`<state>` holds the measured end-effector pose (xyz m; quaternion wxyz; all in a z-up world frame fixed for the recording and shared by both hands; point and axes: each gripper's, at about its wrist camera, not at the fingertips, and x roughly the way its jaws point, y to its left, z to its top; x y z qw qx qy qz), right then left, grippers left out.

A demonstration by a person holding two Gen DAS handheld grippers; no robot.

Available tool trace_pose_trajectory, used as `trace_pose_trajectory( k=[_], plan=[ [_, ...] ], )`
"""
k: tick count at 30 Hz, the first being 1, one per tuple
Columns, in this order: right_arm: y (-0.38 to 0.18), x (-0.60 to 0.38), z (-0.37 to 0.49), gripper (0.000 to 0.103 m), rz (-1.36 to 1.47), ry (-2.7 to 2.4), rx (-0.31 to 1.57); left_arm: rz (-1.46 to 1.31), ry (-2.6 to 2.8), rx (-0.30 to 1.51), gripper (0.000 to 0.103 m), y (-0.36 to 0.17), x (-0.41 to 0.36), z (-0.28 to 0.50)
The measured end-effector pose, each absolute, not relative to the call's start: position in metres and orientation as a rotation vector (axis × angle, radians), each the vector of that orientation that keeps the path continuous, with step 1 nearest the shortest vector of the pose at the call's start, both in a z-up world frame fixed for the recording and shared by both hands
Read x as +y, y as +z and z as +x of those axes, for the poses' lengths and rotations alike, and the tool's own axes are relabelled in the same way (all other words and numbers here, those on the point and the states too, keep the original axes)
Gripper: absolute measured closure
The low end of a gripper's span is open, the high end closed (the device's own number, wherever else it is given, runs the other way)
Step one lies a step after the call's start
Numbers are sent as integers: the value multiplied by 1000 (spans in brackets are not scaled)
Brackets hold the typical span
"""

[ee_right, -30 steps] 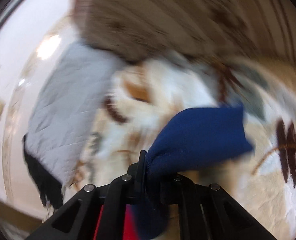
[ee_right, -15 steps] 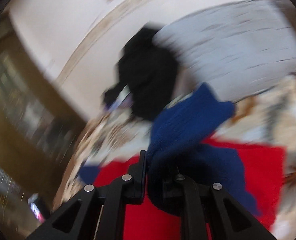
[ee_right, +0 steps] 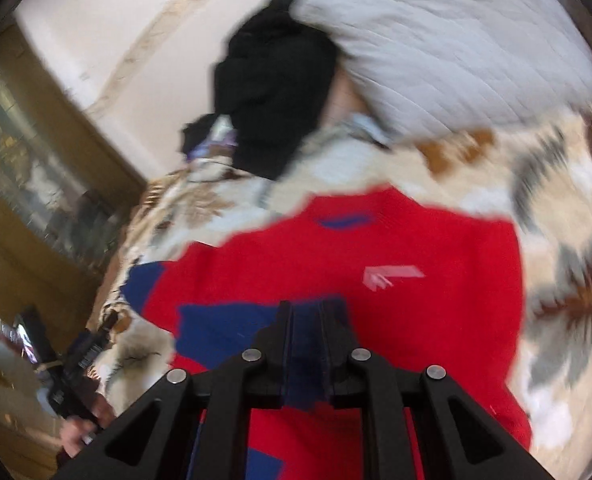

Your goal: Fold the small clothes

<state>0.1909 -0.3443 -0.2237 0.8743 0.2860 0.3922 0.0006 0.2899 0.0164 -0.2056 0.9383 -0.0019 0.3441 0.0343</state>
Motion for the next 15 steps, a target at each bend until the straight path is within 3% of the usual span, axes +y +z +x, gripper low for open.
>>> trace_pose_trajectory(
  k=[9,12,15],
  plan=[
    [-291,-345,212,87,676,11,1025,-336,165,893,0,-242,117,348],
    [-279,-342,209,87,686,80,953,-453,110,936,3,-253,137,367],
    [-251,-341,196,87,673,137,778,-564,88,959,15,-264,153,384]
  ],
)
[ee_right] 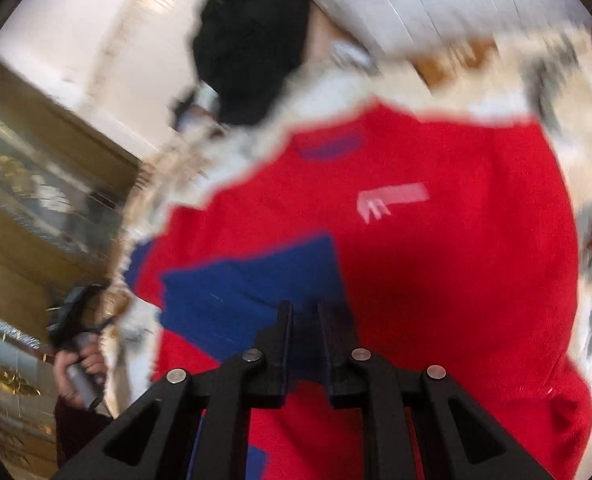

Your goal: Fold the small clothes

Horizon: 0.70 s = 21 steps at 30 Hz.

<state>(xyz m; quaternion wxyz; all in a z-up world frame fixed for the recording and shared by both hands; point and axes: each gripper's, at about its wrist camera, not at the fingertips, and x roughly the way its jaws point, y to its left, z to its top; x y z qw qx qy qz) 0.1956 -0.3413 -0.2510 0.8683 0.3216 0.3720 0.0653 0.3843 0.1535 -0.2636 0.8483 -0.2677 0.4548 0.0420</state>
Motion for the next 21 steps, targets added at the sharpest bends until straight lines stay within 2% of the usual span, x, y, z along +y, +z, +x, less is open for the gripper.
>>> trace_pose_trajectory(
  k=[2,3,4,5,12,15,17,19,21],
  plan=[
    [-239,-343,188,76,695,169,681,-622,82,973,15,-270,162,396],
    [-237,-345,186,50,709,173,660,-638,76,974,15,-272,164,400],
    [-237,-347,183,19,738,165,629,-650,68,972,15,-273,166,403],
    [-237,-348,179,13,764,146,592,-661,53,968,15,-273,166,408],
    [-240,-348,188,15,747,132,602,-648,11,977,15,-271,153,424],
    [-237,-349,191,21,733,145,612,-688,-16,930,16,-262,159,416],
    [-239,-346,192,29,715,147,634,-709,-49,915,21,-260,162,415],
    [-244,-342,195,39,701,159,661,-706,-65,936,37,-264,162,417],
    [-248,-337,198,41,681,159,683,-751,-100,970,45,-272,164,418]
  ],
)
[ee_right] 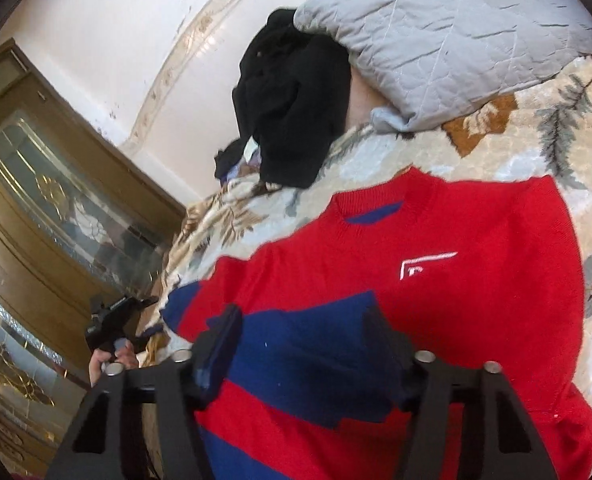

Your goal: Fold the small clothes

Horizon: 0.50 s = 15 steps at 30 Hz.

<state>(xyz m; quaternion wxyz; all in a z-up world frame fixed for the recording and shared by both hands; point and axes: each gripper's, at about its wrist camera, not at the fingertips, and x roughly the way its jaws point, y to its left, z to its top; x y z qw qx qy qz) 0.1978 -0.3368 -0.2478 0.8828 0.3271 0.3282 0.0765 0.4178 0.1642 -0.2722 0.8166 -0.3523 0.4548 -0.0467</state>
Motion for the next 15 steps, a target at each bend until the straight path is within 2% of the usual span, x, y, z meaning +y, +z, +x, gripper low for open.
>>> trace_pose_trajectory(
  k=[9,15],
  plan=[
    [-255,-344,202,41,691,123,693,-806,-68,1053,42,-289,163,421],
    [-256,-351,203,41,693,101,684,-880,-25,1018,41,-297,170,429]
  ],
)
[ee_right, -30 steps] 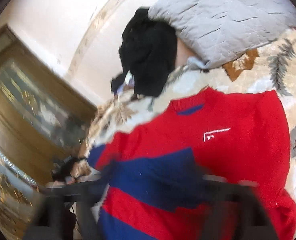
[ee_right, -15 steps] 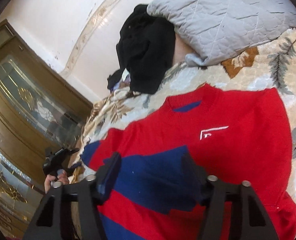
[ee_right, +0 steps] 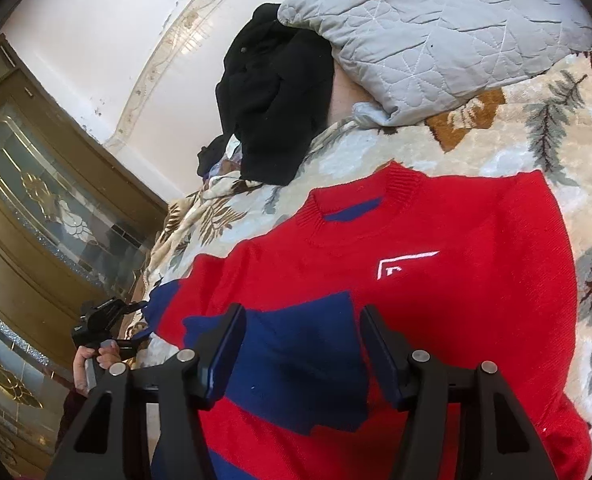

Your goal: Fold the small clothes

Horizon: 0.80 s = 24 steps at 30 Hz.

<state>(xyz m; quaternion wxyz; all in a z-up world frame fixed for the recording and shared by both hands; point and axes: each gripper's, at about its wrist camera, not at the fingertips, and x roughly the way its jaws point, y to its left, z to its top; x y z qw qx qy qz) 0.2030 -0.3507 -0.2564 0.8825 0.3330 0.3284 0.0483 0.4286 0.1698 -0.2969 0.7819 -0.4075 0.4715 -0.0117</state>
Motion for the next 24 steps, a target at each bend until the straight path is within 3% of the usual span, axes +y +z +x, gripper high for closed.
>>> trace_pose_trajectory(
  k=[2,4,5,6,7,10,16,24],
  plan=[
    [-255,-354,202,41,697,93,675,-886,-20,988,42,-298,170,436],
    [-254,-358,199,51,697,81,668,-901,-19,965,47,-296,171,441],
    [-253,-359,198,54,696,73,664,-907,-16,955,57,-296,172,443],
    [-251,-362,196,59,691,61,659,-907,-10,950,82,-298,173,444],
    [-250,-364,194,62,687,50,653,-908,-12,945,97,-299,173,444],
    [-247,-373,188,63,684,23,641,-839,-16,912,95,-286,162,442],
    [-237,-391,172,63,685,-12,609,-548,-142,749,96,-209,98,412],
    [-230,-432,147,63,748,-93,548,-114,-435,721,96,-155,-77,322]
  ],
)
